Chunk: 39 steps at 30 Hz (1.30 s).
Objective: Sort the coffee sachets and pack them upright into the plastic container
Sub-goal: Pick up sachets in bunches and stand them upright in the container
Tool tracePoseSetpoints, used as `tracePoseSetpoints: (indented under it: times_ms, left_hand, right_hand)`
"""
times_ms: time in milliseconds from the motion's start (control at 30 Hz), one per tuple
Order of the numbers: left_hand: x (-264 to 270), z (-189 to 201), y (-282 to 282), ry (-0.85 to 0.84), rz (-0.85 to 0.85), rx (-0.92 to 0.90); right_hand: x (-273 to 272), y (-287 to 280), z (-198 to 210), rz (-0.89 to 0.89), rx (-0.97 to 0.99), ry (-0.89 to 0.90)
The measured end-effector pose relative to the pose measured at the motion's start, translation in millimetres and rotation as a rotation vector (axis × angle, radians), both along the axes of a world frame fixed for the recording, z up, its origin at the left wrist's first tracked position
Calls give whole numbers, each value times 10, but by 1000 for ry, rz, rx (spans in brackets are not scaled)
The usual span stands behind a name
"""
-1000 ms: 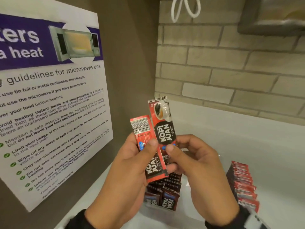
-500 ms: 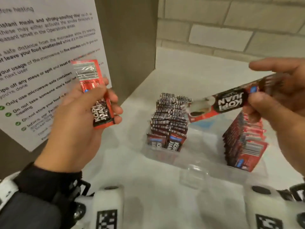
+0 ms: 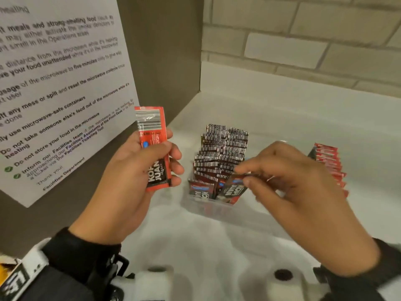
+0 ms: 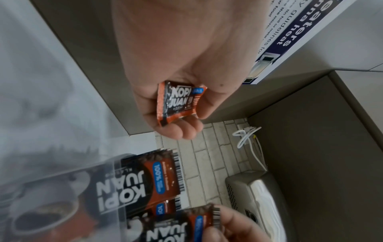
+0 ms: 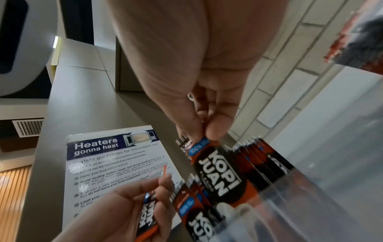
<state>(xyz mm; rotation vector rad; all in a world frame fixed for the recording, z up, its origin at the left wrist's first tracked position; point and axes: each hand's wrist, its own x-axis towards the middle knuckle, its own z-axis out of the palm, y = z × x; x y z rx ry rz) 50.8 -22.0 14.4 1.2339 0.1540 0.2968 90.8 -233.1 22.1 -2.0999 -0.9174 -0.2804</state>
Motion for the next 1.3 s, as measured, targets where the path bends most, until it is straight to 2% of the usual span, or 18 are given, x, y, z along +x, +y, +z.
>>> tracePoseSetpoints:
  times_ms: [100, 200, 333, 567, 700, 833, 1000, 1067, 1167, 1233, 1300]
  left_hand:
    - [-23, 19, 10, -16, -40, -14]
    - [-44, 67, 2, -15, -88, -57]
    - [-31, 113, -18, 20, -11, -97]
    - [-32, 251, -58, 4, 28, -84]
    - [-58, 350, -100, 19, 19, -177]
    - [-113, 482, -86, 45, -167, -429]
    - [-72, 589, -65, 43, -603, -575]
    - [-80, 597, -111, 56, -681, -488]
    - [-71, 575, -204, 96, -746, -279]
    - [-65, 591, -252, 53, -671, -50]
    - [12, 662, -261, -15, -509, 73]
  right_hand:
    - [-1, 42, -90, 8, 40, 81]
    - [19, 87, -106, 22, 30, 71]
    - [48, 87, -110, 34, 3, 44]
    - [-26, 22, 28, -10, 53, 62]
    - [-112, 145, 166, 21, 119, 93]
    - [-200, 265, 249, 85, 155, 117]
    - [-170, 300, 466, 72, 294, 131]
    - [-104, 290, 656, 112, 291, 72]
    - [3, 283, 946, 158, -25, 60]
    - [55, 237, 1068, 96, -117, 75]
    - [131, 147, 1090, 4, 13, 116]
